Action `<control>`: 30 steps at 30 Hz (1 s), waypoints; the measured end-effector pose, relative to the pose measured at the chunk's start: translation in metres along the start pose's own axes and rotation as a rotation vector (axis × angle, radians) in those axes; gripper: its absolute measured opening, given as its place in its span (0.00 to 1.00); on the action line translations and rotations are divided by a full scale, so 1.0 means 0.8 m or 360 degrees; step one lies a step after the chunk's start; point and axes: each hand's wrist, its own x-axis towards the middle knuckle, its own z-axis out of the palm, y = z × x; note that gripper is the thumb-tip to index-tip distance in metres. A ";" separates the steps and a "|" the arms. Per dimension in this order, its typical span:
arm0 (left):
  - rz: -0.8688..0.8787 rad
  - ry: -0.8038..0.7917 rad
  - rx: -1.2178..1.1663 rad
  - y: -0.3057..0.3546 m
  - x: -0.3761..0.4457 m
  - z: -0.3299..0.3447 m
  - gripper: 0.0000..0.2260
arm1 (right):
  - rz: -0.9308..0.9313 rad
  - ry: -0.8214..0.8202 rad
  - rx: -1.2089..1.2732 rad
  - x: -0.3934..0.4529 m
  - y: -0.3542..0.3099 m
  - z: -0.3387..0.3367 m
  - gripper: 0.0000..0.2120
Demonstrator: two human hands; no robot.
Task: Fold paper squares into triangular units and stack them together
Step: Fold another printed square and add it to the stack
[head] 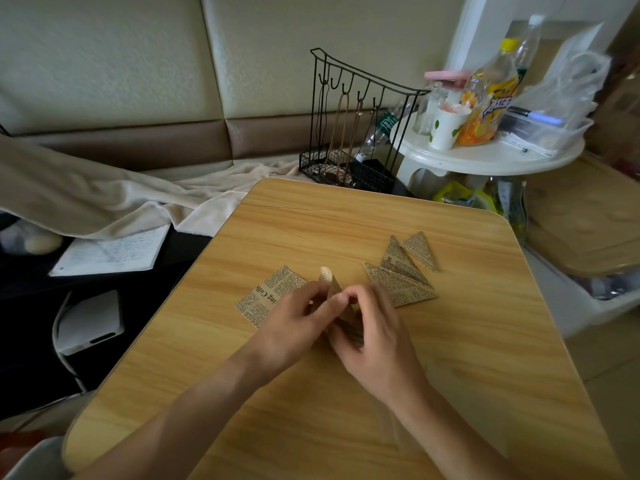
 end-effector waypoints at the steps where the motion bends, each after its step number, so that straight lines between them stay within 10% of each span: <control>1: -0.0009 0.0079 0.0056 -0.003 0.002 0.000 0.08 | 0.0013 -0.0025 0.0007 0.000 -0.001 0.000 0.17; 13: 0.0111 -0.0159 -0.0019 -0.004 -0.001 -0.010 0.03 | 0.0586 -0.0114 0.0625 0.020 0.016 -0.013 0.14; 30: -0.0056 0.0450 0.0095 -0.023 0.015 -0.016 0.08 | 0.0707 -0.0002 0.1111 0.025 0.018 -0.017 0.03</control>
